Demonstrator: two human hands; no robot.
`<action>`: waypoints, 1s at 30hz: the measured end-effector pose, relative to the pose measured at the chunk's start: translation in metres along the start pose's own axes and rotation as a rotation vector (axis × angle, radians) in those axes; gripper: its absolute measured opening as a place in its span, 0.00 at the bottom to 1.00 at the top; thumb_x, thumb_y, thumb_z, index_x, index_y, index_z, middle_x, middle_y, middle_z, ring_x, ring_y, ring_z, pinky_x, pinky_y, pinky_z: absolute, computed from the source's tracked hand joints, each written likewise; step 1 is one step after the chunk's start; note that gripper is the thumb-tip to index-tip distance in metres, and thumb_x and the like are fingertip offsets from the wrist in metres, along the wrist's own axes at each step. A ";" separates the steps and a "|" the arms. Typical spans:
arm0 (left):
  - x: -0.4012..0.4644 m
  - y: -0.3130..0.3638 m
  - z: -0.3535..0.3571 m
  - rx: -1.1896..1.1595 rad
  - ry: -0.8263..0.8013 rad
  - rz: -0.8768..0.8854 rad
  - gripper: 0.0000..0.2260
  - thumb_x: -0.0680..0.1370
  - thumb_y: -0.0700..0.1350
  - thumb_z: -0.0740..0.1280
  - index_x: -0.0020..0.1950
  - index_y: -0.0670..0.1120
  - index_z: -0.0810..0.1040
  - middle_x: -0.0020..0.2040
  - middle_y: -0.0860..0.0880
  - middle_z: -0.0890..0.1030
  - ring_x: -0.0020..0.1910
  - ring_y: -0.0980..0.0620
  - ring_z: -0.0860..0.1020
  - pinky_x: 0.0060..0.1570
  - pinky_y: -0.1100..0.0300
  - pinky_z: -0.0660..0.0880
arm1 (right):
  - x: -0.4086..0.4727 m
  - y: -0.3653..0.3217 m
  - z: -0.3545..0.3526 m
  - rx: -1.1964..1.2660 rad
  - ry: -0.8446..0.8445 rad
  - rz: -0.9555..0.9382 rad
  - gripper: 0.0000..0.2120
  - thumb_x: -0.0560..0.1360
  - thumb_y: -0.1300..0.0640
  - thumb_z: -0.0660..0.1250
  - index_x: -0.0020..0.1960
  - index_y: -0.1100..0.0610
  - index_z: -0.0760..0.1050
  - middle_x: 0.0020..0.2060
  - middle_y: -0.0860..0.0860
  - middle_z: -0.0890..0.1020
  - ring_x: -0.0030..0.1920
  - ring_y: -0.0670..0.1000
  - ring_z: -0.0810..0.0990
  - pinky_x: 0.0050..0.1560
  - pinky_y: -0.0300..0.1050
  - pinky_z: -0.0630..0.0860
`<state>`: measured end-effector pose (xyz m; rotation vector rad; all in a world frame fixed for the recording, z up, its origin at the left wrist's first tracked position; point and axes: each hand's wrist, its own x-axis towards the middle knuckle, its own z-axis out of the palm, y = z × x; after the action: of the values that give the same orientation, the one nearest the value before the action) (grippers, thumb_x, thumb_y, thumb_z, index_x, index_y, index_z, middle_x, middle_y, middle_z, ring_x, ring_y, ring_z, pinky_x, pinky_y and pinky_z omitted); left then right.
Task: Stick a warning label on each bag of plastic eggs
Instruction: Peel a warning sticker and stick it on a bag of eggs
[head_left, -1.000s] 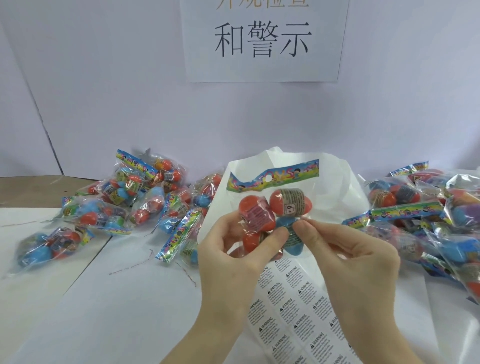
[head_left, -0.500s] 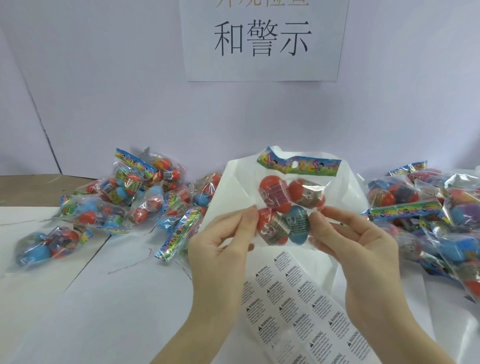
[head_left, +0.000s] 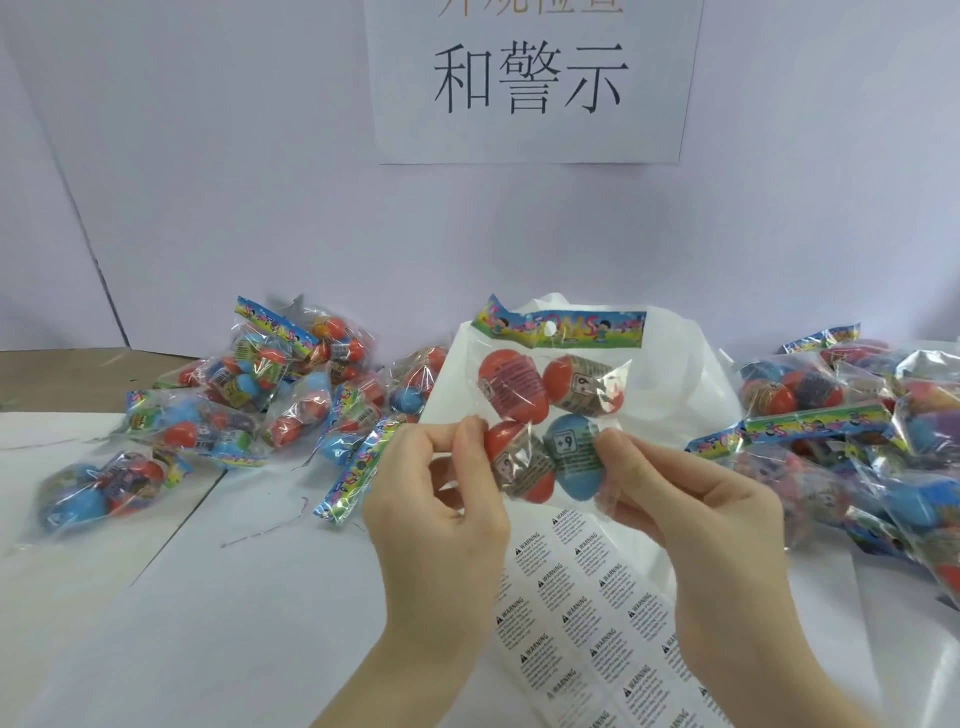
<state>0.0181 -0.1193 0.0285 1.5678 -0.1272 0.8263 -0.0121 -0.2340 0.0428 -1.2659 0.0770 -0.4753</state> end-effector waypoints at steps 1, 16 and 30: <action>0.000 0.001 0.000 -0.033 0.004 -0.043 0.12 0.74 0.53 0.64 0.35 0.48 0.74 0.32 0.49 0.79 0.29 0.58 0.75 0.30 0.70 0.72 | 0.000 0.000 -0.001 -0.003 -0.030 0.031 0.14 0.51 0.45 0.73 0.34 0.48 0.85 0.34 0.52 0.85 0.35 0.47 0.81 0.37 0.36 0.79; -0.006 0.014 0.002 -0.342 -0.194 -0.326 0.12 0.64 0.54 0.67 0.42 0.52 0.86 0.42 0.53 0.84 0.41 0.57 0.81 0.31 0.67 0.76 | 0.007 0.004 -0.005 -0.342 0.192 -0.465 0.05 0.69 0.53 0.67 0.36 0.44 0.77 0.28 0.36 0.81 0.33 0.37 0.80 0.40 0.29 0.75; -0.002 0.011 0.002 -0.303 -0.093 -0.403 0.19 0.75 0.38 0.67 0.29 0.57 0.83 0.25 0.53 0.79 0.24 0.63 0.73 0.29 0.73 0.71 | 0.006 0.002 -0.001 -0.241 0.191 -0.298 0.09 0.65 0.46 0.65 0.35 0.52 0.78 0.28 0.43 0.83 0.28 0.40 0.80 0.35 0.32 0.77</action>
<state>0.0118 -0.1245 0.0369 1.2857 -0.0011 0.3962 -0.0067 -0.2364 0.0416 -1.4735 0.1101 -0.8647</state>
